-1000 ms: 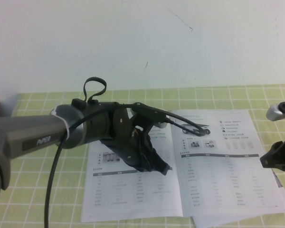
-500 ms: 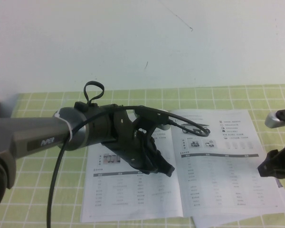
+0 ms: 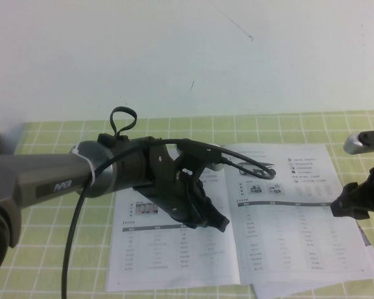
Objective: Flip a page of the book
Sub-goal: Open the closed book
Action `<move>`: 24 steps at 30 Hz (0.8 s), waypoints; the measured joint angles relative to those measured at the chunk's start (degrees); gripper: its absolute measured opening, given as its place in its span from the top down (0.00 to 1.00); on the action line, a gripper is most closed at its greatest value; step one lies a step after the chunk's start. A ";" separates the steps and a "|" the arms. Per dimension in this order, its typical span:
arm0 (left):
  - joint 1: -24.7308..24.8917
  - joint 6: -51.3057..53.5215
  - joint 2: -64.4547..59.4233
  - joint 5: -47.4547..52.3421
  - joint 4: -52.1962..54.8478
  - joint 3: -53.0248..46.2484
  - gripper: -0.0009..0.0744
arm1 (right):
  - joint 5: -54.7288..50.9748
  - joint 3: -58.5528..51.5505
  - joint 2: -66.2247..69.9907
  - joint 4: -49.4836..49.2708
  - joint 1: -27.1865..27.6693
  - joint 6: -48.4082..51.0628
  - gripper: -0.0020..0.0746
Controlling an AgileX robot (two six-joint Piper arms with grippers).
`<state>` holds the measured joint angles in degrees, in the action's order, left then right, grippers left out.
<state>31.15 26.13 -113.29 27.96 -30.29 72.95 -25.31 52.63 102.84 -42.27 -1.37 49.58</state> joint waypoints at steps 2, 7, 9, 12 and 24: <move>0.00 0.00 0.00 0.00 0.00 0.00 0.99 | 0.07 0.04 0.54 -0.14 0.00 0.10 0.41; 0.00 0.27 0.00 0.00 0.00 0.00 0.99 | -0.14 0.24 3.43 -0.97 0.00 0.35 0.41; 0.00 0.31 0.00 0.00 0.00 0.00 0.99 | -0.25 0.46 3.81 -2.21 0.00 1.15 0.41; 0.00 0.40 0.00 0.00 0.00 0.00 0.99 | -0.25 0.46 3.81 -3.79 0.00 2.71 0.41; 0.00 1.25 0.00 0.00 -0.04 0.00 0.99 | -0.33 0.46 4.07 -6.94 0.00 5.05 0.42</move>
<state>31.15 27.38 -113.29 27.96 -30.33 72.95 -25.64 53.09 106.91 -49.22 -1.37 54.63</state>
